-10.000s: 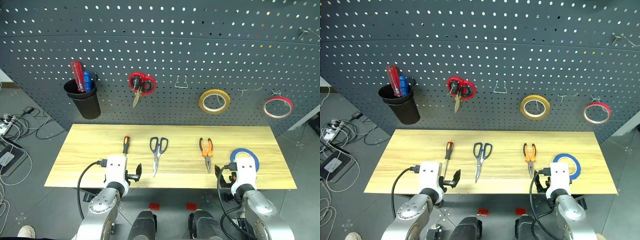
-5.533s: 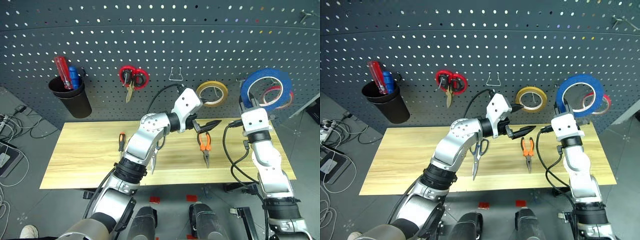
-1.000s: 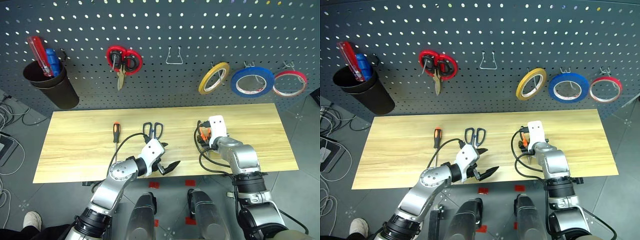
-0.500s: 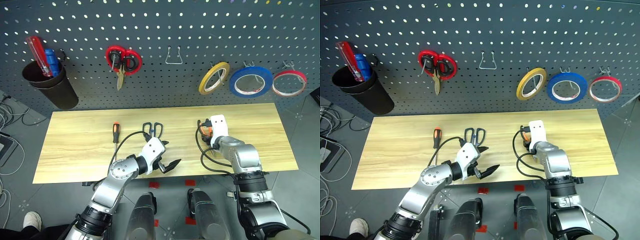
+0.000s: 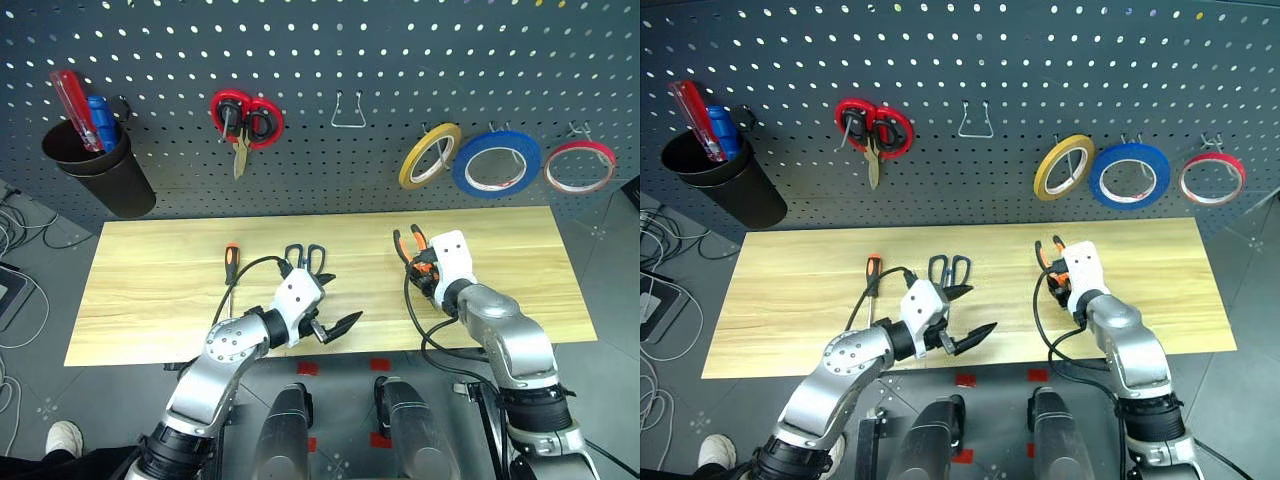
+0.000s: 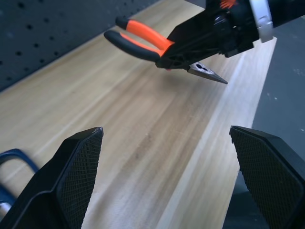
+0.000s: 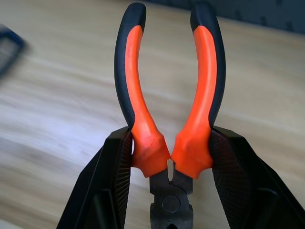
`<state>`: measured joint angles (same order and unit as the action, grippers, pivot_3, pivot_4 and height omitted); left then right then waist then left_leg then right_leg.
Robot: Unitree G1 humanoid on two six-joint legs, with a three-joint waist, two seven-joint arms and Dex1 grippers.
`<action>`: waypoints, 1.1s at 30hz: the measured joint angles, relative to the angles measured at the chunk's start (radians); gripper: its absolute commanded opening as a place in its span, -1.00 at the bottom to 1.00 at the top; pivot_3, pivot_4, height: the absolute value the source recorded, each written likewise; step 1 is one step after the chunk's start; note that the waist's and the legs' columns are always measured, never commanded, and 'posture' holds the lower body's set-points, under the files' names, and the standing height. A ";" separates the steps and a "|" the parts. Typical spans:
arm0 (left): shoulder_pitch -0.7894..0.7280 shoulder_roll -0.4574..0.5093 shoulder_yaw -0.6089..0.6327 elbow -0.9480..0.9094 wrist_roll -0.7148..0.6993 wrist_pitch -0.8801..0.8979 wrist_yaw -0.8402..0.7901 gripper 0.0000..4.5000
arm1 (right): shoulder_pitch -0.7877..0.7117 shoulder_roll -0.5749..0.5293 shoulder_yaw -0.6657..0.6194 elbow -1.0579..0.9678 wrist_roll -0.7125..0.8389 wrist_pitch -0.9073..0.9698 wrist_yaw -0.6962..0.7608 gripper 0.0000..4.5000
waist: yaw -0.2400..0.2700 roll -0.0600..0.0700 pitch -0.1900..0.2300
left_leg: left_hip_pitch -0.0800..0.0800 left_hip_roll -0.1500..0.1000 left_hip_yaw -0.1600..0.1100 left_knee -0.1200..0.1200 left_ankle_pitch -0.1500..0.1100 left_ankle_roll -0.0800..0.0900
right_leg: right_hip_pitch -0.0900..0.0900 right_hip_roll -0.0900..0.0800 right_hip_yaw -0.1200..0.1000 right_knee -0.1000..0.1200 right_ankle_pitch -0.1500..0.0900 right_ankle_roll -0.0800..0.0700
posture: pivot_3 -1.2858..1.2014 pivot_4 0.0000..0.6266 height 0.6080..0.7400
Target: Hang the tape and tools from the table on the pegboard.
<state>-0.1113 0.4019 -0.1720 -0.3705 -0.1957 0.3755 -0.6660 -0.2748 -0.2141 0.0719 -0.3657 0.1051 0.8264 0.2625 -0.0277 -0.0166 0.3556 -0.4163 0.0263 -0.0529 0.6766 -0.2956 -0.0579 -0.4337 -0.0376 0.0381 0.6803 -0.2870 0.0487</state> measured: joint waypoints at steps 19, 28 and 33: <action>-0.139 -0.098 0.189 -0.237 -0.090 0.190 0.307 1.00 | -0.280 0.203 -0.023 0.041 0.033 -0.507 -0.053 -0.06 | 0.054 -0.009 -0.164 | -0.003 -0.012 0.005 0.000 0.002 -0.004 | -0.004 0.001 0.000 0.000 0.000 0.000 | 0.18 -0.77 1.00; -0.259 -0.191 0.118 -0.039 0.002 0.097 0.394 1.00 | -0.490 0.247 -0.034 0.413 -0.015 -0.807 -0.114 -0.06 | 0.061 -0.011 -0.214 | 0.001 -0.014 0.005 0.001 0.003 -0.004 | 0.000 0.000 0.001 0.001 0.000 -0.001 | 0.18 -0.78 1.00; -0.323 -0.208 0.116 0.044 0.020 0.050 0.398 1.00 | -0.558 0.251 -0.050 0.589 -0.047 -0.948 -0.159 -0.06 | 0.057 -0.012 -0.216 | 0.002 -0.014 0.005 0.001 0.003 -0.004 | 0.000 0.000 0.001 0.001 0.000 -0.001 | 0.19 -0.64 1.00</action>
<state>-0.4339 0.1937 -0.0556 -0.3270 -0.1753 0.4254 -0.2684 -0.8325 0.0369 0.0217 0.2232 0.0578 -0.1216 0.1036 0.0294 -0.0281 0.1398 -0.4146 0.0128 -0.0480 0.6773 -0.2930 -0.0621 -0.4334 -0.0374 0.0393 0.6817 -0.2866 0.0481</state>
